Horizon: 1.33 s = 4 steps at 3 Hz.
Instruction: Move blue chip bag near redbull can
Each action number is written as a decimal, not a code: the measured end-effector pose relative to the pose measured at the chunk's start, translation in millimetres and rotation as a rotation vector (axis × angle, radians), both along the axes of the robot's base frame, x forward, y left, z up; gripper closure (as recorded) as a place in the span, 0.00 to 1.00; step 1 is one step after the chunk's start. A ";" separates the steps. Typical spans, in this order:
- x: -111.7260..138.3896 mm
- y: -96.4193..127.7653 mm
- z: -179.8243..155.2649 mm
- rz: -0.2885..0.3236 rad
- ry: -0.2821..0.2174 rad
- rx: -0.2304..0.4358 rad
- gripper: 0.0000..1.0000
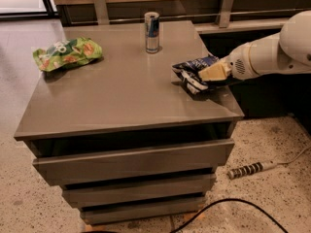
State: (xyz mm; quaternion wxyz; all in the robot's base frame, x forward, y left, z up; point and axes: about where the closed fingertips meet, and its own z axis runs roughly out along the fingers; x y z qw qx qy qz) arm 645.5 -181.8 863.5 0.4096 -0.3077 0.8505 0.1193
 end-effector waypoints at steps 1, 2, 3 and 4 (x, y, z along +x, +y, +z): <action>39.0 -12.2 15.7 -0.063 -0.057 0.011 1.00; 72.2 -11.4 27.2 -0.073 -0.105 0.001 1.00; 97.2 -3.5 44.1 -0.058 -0.150 -0.009 1.00; 121.5 13.3 53.7 -0.032 -0.177 -0.007 1.00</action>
Offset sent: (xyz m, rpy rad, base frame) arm 0.0904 -0.0195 0.0385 0.0017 -0.1401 -0.1008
